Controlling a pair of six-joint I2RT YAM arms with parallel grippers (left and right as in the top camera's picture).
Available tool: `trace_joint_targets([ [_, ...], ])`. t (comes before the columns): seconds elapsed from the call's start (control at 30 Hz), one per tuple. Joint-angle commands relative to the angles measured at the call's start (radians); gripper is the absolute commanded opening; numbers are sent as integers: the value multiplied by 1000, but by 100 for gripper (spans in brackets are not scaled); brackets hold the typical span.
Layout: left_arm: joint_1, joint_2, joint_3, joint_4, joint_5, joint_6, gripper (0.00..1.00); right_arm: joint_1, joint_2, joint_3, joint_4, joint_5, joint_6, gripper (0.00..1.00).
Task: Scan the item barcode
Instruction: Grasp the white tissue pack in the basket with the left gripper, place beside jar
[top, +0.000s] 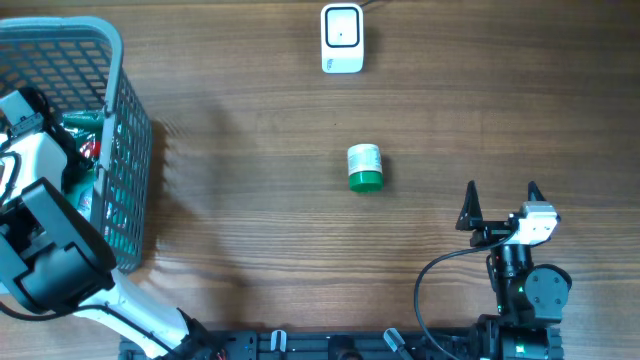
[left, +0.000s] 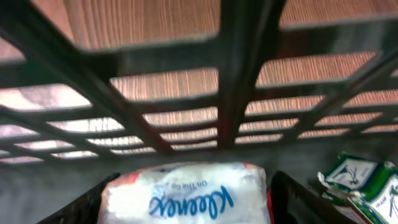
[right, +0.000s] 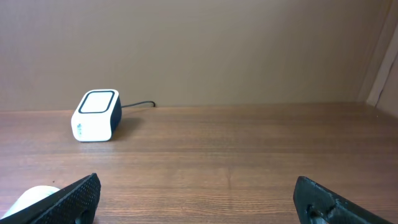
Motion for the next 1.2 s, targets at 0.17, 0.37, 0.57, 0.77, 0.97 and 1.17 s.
trace_joint_targets([
  [0.17, -5, -31, -6, -24, -86, 75, 50, 2, -8, -1, 2, 10, -18, 100],
  [0.37, -8, -57, -5, -55, -76, 75, 47, 2, -8, -1, 2, 10, -17, 100],
  [0.57, -29, -308, 42, -129, 1, 74, 48, 2, -8, -1, 2, 10, -18, 100],
  [0.77, -181, -859, 66, -124, 282, 70, 49, 2, -8, -1, 2, 10, -17, 100],
  [0.97, -679, -1023, 51, -128, 508, 18, 50, 2, -8, -1, 2, 10, -17, 100],
  [1.17, -1074, -534, 31, -169, 484, 18, 49, 2, -8, -1, 2, 10, -18, 100],
])
